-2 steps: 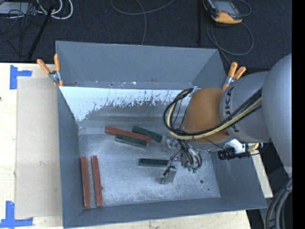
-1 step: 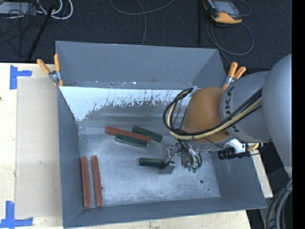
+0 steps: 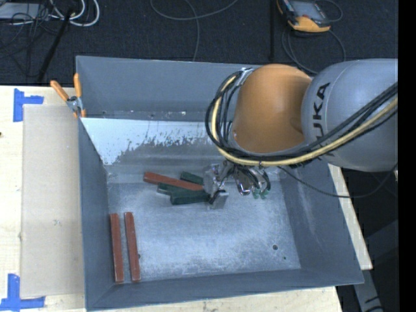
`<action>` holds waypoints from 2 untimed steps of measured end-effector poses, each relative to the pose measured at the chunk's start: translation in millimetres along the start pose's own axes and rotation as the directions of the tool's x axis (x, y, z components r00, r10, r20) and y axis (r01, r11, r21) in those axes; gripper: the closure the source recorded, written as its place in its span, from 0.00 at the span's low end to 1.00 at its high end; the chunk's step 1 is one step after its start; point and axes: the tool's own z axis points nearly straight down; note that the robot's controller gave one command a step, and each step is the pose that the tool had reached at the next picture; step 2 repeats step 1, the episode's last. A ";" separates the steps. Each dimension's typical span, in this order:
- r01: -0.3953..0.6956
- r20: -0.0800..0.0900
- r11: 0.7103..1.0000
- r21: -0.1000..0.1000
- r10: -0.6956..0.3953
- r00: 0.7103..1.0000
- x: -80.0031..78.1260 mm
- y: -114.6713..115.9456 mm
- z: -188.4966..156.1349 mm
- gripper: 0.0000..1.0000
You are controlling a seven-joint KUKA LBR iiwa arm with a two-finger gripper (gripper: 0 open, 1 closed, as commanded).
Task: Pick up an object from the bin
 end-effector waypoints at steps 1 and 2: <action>0.356 -0.001 0.935 0.001 -0.356 0.935 -8.5 -8.4 -57.1 1.00; 0.356 -0.001 0.935 0.001 -0.356 0.935 -8.5 -8.4 -57.1 1.00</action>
Offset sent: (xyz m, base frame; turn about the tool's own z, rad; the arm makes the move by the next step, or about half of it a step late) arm 0.0076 -0.0079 0.0561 -0.3641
